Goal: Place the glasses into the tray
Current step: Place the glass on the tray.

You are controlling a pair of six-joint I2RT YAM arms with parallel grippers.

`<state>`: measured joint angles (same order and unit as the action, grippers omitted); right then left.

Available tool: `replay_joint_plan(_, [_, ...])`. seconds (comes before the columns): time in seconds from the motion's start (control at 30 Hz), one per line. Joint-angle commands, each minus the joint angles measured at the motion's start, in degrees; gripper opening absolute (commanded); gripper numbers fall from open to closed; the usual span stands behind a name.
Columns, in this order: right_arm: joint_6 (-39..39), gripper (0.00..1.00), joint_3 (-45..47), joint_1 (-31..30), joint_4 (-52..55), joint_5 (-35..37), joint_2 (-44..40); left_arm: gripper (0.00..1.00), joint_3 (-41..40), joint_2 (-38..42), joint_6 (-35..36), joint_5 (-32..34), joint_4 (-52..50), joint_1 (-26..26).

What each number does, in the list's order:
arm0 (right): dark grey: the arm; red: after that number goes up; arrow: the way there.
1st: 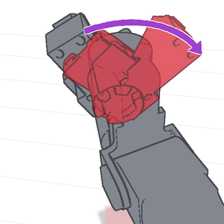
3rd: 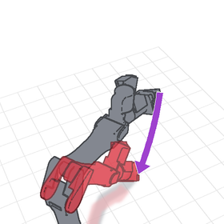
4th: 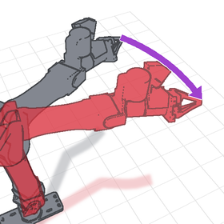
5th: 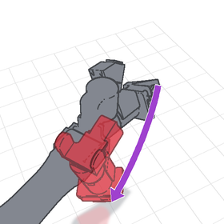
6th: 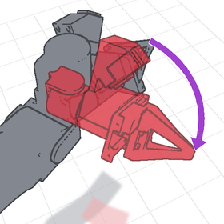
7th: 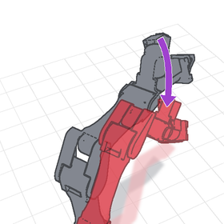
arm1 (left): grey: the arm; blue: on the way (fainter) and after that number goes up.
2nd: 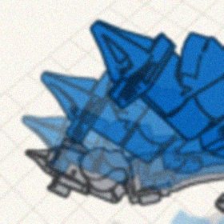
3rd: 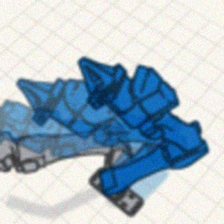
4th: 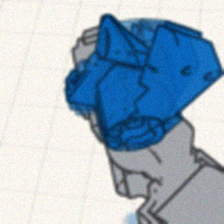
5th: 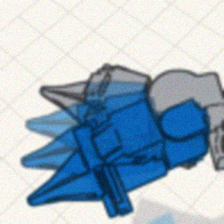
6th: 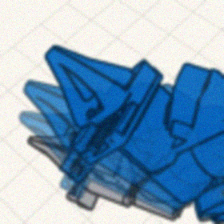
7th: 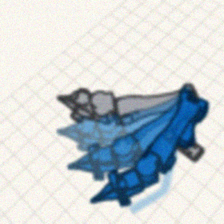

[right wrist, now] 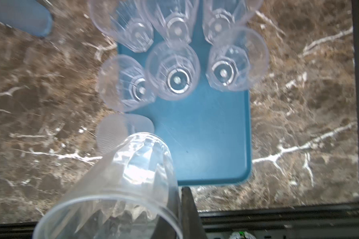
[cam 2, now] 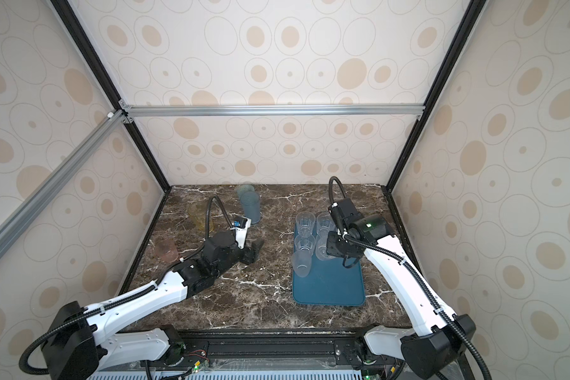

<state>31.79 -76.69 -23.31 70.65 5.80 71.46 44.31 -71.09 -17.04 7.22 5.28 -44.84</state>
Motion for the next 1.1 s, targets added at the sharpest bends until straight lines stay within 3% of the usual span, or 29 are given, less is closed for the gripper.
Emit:
replay_joint_plan(0.0, [-1.47, 0.06, 3.92, 0.21, 1.24, -0.88, -0.22, 0.68, 3.41, -2.76, 1.04, -1.94, 2.27, -1.16])
replay_joint_plan(0.2, [-2.27, 0.06, 10.73, 0.97, -5.53, 1.9, 3.56, 0.68, 4.25, -8.55, 0.29, -3.08, 2.56, -2.94])
replay_joint_plan(0.4, [-3.66, 0.05, 14.75, 3.35, -14.01, 0.2, 9.45, 0.68, 4.2, -11.65, -0.55, -3.2, 2.74, -3.68])
replay_joint_plan(0.73, [-5.51, 0.05, 14.42, 5.4, -19.88, -0.37, 18.45, 0.69, 2.8, -11.64, 0.97, 0.19, 0.46, -3.74])
replay_joint_plan(1.07, [-6.46, 0.08, 12.57, 5.45, -18.6, 1.44, 21.63, 0.7, 3.3, -11.39, 1.31, 1.48, 0.23, -3.74])
